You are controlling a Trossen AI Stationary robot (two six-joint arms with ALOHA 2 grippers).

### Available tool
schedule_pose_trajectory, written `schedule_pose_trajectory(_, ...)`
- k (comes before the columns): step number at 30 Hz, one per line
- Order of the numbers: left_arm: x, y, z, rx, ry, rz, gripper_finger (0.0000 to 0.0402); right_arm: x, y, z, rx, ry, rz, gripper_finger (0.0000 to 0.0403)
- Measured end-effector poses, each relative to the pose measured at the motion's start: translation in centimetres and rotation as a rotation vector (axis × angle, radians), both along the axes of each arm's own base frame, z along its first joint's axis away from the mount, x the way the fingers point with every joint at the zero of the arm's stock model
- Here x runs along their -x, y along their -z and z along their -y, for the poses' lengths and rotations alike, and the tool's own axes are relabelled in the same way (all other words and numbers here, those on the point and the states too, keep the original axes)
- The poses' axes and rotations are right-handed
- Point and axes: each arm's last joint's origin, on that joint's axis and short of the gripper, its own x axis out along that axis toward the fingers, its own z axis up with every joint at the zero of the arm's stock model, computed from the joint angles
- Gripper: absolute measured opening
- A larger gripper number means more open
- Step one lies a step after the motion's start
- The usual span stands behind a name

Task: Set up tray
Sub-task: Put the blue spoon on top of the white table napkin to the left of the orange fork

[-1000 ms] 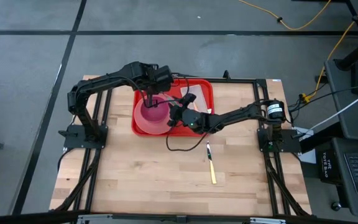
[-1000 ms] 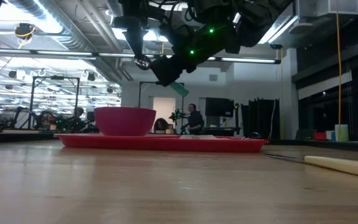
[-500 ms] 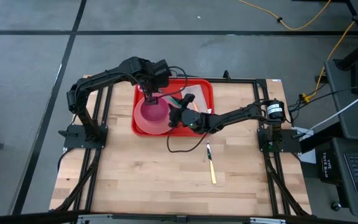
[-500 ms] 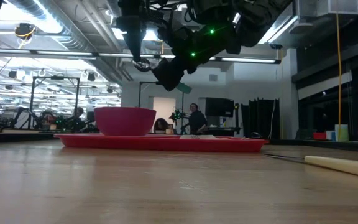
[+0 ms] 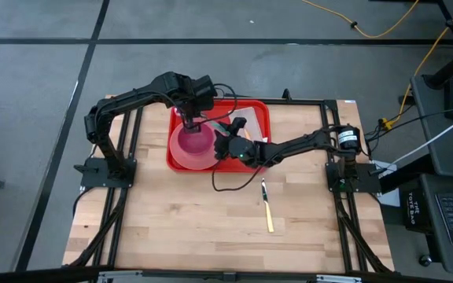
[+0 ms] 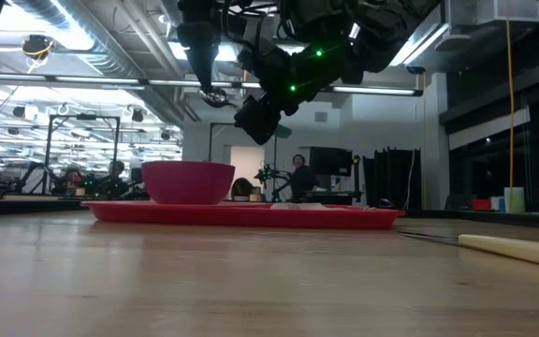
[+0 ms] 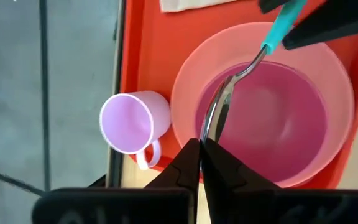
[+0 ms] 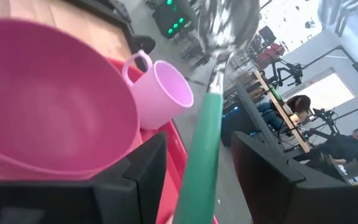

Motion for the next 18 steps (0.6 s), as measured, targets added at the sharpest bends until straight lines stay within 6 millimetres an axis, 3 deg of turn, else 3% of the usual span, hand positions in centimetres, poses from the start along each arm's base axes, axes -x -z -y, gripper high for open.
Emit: schedule_pose_trajectory(18, -0.01, 0.01, 0.04, 0.020, -0.045, 0.023, 0.0002, 0.02, -0.01, 0.28, 0.002, 0.006, 0.001, 0.0137)
